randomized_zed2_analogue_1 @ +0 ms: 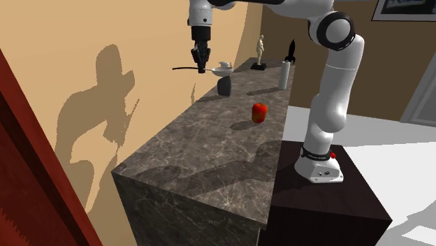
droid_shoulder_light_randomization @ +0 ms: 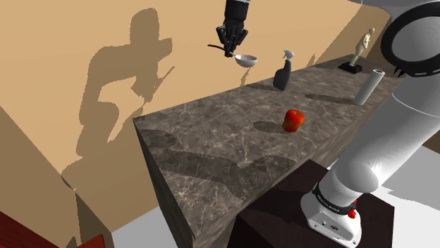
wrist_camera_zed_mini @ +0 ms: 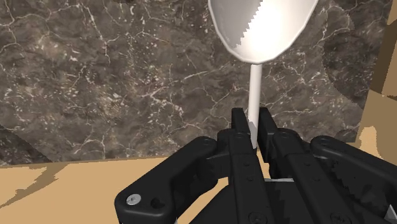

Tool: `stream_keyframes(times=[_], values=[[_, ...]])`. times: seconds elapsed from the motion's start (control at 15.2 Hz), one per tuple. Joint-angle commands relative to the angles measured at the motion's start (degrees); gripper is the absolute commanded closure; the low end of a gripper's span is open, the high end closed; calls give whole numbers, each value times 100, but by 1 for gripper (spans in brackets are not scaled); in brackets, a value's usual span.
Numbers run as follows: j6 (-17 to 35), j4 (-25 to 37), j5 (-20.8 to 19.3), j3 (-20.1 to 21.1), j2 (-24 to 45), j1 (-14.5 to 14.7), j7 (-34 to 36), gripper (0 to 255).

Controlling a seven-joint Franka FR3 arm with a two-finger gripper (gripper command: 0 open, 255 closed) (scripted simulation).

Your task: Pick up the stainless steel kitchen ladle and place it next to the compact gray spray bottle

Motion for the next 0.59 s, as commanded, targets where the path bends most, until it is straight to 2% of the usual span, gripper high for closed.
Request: stream_keyframes(times=[0.0,0.53], values=[[-30,-25,-1,-130,-28,-125,-261,255],[-181,-1,-35,-705,-33,-663,-1367,255]])
